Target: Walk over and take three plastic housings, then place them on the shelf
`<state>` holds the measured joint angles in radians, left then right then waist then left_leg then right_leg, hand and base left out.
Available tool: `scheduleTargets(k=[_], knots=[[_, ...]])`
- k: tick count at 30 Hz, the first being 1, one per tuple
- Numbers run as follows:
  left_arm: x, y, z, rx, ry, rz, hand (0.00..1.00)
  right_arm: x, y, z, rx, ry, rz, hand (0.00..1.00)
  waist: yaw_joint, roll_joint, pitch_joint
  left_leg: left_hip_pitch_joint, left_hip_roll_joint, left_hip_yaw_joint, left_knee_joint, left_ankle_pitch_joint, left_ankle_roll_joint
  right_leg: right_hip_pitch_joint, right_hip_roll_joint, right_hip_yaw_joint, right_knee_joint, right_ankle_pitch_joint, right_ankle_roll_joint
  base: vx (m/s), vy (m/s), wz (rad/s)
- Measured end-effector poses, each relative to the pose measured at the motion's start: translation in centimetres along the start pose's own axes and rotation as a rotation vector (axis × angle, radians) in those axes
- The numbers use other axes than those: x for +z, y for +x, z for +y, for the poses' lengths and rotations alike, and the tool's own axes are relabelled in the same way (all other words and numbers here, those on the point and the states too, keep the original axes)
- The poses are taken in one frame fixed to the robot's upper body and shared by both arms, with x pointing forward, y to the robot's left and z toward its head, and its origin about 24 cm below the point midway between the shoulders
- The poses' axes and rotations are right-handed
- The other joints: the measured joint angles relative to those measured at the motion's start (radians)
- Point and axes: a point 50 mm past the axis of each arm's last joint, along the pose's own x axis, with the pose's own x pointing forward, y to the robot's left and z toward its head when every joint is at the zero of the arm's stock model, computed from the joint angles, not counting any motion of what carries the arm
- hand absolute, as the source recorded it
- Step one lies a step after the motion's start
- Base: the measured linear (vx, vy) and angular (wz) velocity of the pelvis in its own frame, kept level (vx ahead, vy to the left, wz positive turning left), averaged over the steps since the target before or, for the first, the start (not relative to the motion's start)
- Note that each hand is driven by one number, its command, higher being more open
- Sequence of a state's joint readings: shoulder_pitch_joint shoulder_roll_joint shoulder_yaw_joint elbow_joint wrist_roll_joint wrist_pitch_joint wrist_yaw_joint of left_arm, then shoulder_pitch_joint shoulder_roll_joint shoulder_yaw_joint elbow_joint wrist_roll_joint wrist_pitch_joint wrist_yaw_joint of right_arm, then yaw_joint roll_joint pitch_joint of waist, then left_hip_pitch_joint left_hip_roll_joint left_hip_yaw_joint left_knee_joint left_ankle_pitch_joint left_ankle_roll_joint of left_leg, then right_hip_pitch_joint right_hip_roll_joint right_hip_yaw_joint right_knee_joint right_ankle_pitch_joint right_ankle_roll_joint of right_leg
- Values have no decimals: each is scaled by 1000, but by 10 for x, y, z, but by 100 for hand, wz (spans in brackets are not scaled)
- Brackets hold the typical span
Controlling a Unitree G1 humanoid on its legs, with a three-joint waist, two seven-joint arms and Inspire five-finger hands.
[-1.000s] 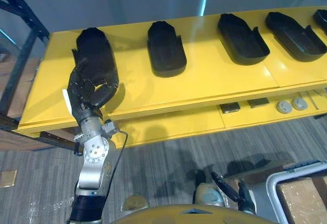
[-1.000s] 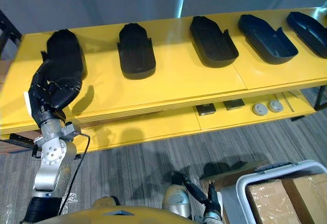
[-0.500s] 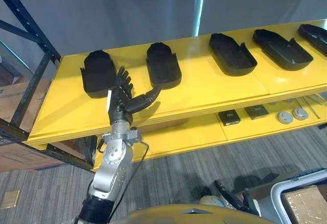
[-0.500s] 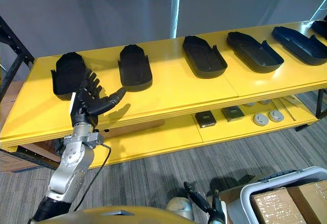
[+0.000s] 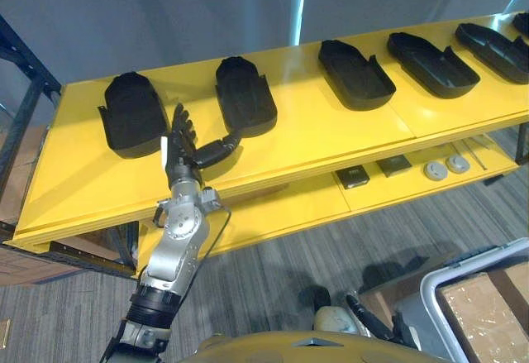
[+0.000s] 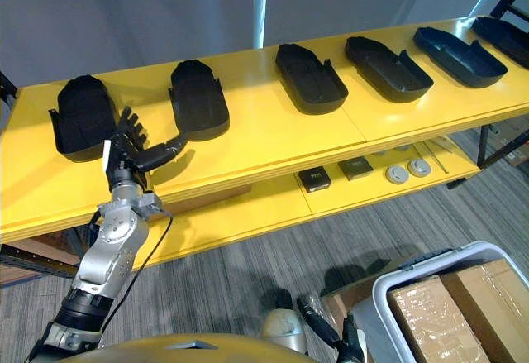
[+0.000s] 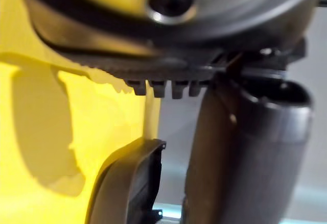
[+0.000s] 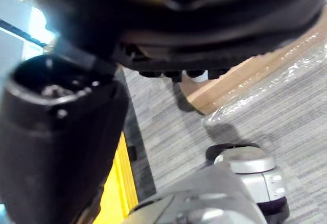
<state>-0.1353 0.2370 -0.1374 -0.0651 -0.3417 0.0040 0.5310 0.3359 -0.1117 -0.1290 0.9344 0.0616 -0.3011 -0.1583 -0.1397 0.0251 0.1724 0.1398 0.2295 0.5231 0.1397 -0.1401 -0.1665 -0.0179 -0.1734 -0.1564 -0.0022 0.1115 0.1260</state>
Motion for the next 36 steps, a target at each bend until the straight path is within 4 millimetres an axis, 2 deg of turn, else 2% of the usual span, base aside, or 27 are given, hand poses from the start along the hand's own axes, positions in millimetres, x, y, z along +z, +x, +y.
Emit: scheduleTargets(k=[7, 14, 19, 25, 36], knots=[[13, 19, -7, 44, 1, -48, 100, 6, 2, 2, 4, 8, -20, 100, -3, 7, 39, -29, 11, -1, 40, -15, 2, -27, 1, 8, 25, -9, -4, -7, -3, -2], [9, 32, 8, 166, 26, -24, 100, 13, 5, 4, 2, 40, -42, 100, -13, 6, 74, -46, 25, 3, 93, -49, 3, -48, 3, 25, 57, -25, -7, -18, 11, -5], [18, 46, 11, 217, 20, -37, 100, 20, 6, 9, 20, 36, -71, 100, -13, -1, 85, -53, 27, 1, 104, -49, 4, -60, 2, 28, 75, -28, -5, 0, 0, 0], [21, 51, 19, 281, 25, -44, 100, 22, 6, 12, 27, 42, -76, 100, -28, -8, 91, -57, 37, 1, 130, -60, 7, -67, 4, 32, 99, -40, -7, 0, 0, 0], [28, 57, 29, 392, 5, -57, 100, 20, 5, 15, 33, 40, -73, 100, -28, -13, 107, -59, 41, -1, 144, -69, 5, -67, 4, 34, 106, -42, -4, -11, 7, 0]])
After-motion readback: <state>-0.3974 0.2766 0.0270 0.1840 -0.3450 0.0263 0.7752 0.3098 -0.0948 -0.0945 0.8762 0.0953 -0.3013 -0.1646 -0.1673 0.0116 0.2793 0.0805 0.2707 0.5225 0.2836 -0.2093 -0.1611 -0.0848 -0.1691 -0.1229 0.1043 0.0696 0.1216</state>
